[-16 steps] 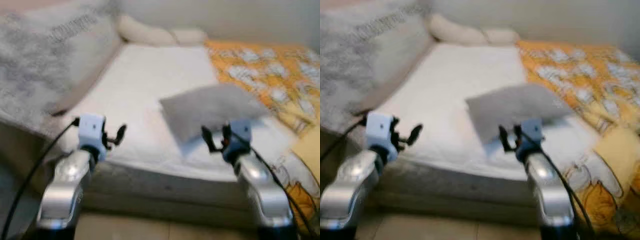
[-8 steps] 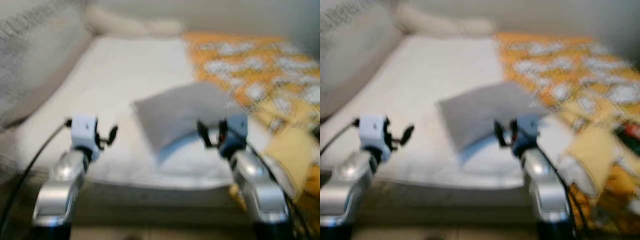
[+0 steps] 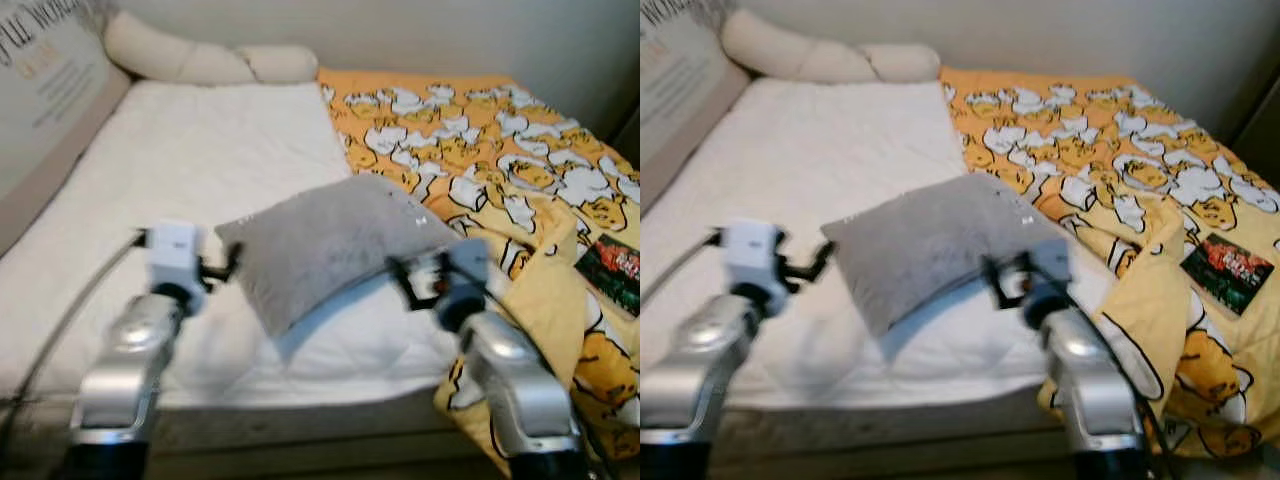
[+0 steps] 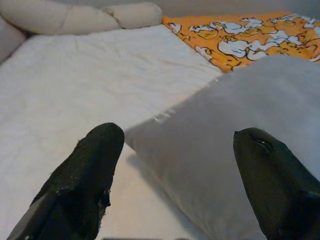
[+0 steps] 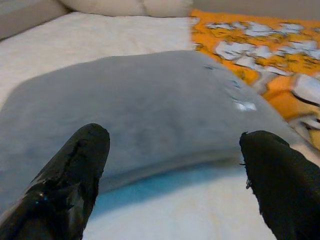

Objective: Clean up the room

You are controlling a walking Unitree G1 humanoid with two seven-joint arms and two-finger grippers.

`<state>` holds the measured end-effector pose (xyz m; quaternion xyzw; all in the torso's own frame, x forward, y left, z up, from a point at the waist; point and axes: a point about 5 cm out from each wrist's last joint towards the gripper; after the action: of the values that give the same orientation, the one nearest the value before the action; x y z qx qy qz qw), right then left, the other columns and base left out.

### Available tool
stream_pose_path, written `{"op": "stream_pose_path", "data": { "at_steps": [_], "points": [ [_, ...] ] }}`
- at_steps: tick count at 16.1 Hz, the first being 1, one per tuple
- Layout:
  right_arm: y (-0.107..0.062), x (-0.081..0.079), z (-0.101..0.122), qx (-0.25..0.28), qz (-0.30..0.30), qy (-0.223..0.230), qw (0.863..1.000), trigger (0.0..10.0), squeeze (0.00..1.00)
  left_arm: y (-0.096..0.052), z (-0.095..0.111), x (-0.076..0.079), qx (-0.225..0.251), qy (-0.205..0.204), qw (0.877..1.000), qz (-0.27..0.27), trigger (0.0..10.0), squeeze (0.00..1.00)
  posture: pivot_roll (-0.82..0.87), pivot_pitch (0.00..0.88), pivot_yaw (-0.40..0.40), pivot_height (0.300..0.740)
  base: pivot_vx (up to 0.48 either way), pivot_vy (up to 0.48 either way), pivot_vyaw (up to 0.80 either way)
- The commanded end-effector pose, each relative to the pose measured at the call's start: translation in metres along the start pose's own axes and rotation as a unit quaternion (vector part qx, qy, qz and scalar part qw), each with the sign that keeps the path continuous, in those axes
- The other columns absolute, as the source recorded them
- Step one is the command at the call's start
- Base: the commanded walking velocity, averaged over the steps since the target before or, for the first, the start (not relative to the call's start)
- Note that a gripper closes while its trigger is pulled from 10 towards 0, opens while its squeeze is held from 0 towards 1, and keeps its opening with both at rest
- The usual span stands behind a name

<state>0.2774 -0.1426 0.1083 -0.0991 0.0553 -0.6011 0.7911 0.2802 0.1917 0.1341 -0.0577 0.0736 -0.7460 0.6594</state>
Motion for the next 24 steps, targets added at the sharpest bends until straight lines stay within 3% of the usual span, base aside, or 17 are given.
{"op": "stream_pose_path", "data": {
  "at_steps": [1,7,11,12,14,17,19,24],
  "points": [
    [-0.003,0.011,0.004,0.005,-0.01,-0.022,1.0,10.0,0.0,0.002,0.001,0.01,0.003,-0.001,1.0,-0.015,10.0,0.0,0.05,0.0,-0.034,0.74,0.352,0.0,0.0],
    [-0.003,0.016,0.0,-0.004,-0.035,-0.01,0.999,10.0,0.0,0.002,0.002,0.011,0.003,-0.002,1.0,-0.021,10.0,0.0,0.05,0.0,-0.031,0.74,0.348,0.0,0.36],
    [-0.005,0.016,0.0,-0.001,-0.032,0.029,0.999,10.0,0.0,0.001,0.002,0.014,0.0,0.009,0.999,-0.032,10.0,0.0,0.06,0.0,-0.03,0.74,0.077,0.0,0.0],
    [-0.007,0.017,0.001,0.004,-0.033,0.046,0.998,10.0,1.0,-0.001,0.002,0.017,-0.003,0.017,0.999,-0.046,10.0,0.0,0.06,0.0,-0.031,0.74,0.0,0.0,0.0],
    [-0.011,0.023,-0.008,-0.019,-0.064,0.054,0.996,10.0,1.0,-0.007,0.0,0.021,-0.015,0.035,0.996,-0.084,10.0,0.0,0.06,0.0,-0.029,0.74,0.0,0.0,0.0],
    [-0.017,0.036,-0.029,-0.084,-0.111,0.112,0.984,10.0,1.0,-0.014,-0.005,0.027,-0.033,0.061,0.989,-0.13,10.0,0.0,0.07,0.0,-0.036,0.74,0.0,0.0,0.0],
    [-0.02,0.035,-0.045,-0.14,-0.108,0.16,0.971,10.0,1.0,-0.016,-0.007,0.025,-0.043,0.071,0.985,-0.15,10.0,0.0,0.06,0.0,-0.026,0.74,0.0,0.0,0.0],
    [0.014,0.021,-0.049,-0.138,-0.028,0.344,0.929,10.0,1.0,-0.017,-0.002,0.019,-0.068,0.115,0.963,-0.232,10.0,0.0,0.06,0.0,-0.01,0.74,0.0,0.0,0.0]
  ]
}}
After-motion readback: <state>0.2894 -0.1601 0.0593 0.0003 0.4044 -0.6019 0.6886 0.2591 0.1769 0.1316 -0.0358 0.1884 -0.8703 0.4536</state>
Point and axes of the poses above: a point about 5 cm out from each wrist's last joint towards the gripper, its own y axis pointing out of the wrist towards the gripper, its own z axis along the axis of the wrist's last joint, x = y × z, and after that the axes turned 4 degrees about -y, right-handed
